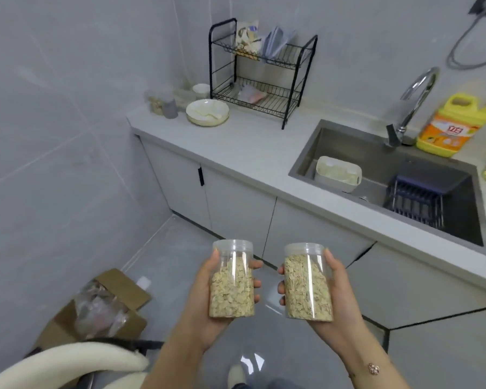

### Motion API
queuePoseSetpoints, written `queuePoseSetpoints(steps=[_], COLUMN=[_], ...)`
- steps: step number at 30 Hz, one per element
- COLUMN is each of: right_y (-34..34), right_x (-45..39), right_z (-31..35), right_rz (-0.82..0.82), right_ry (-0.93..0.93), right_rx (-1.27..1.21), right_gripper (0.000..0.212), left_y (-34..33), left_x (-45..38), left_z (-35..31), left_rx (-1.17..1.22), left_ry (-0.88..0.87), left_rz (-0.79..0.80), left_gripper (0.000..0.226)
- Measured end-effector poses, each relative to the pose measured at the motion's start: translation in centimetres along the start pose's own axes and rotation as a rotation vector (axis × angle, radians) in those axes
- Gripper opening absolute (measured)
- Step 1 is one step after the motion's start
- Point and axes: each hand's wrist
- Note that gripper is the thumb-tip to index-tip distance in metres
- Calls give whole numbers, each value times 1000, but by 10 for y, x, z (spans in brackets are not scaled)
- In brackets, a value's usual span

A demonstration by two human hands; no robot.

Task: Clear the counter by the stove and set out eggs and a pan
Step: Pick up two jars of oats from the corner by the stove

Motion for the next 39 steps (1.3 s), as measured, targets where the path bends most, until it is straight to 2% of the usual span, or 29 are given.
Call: queuePoseSetpoints(steps=[7, 15, 22, 23, 26, 29, 32, 35, 39], right_y=[-64, -124, -187, -199, -223, -242, -264, -290, -324], right_x=[-101, -260, -380, -397, -436, -475, -506, -539, -578], right_z=[27, 54, 116, 128, 149, 151, 149, 144, 143], right_rz=[97, 186, 197, 186, 122, 96, 32, -23, -91], right_ry=[-67, -132, -120, -108, -42, 27, 68, 116, 144], right_rx=[43, 39, 88, 106, 186, 224, 288, 313, 357], right_gripper=[68, 64, 62, 62, 58, 57, 60, 72, 74], left_y=[34, 58, 56, 55, 57, 70, 89, 116, 139], left_x=[-56, -147, -235, -248, -274, -302, -334, -369, -407], left_z=[-88, -197, -318, -335, -374, -408, -441, -480, -533], left_rx=[107, 115, 165, 176, 195, 186, 96, -82, -299], left_ry=[-62, -177, -217, -223, -242, -231, -228, -224, -246], left_rz=[-61, -82, -152, -165, -205, -232, -278, -232, -127], left_gripper=[61, 77, 83, 82, 62, 55, 53, 42, 66])
Point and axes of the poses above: each hand's wrist, its own x-axis away from the middle knuckle, its own y-axis out of the back of the hand, z = x × y, and after that the axes turned 7 degrees about x, right-handed
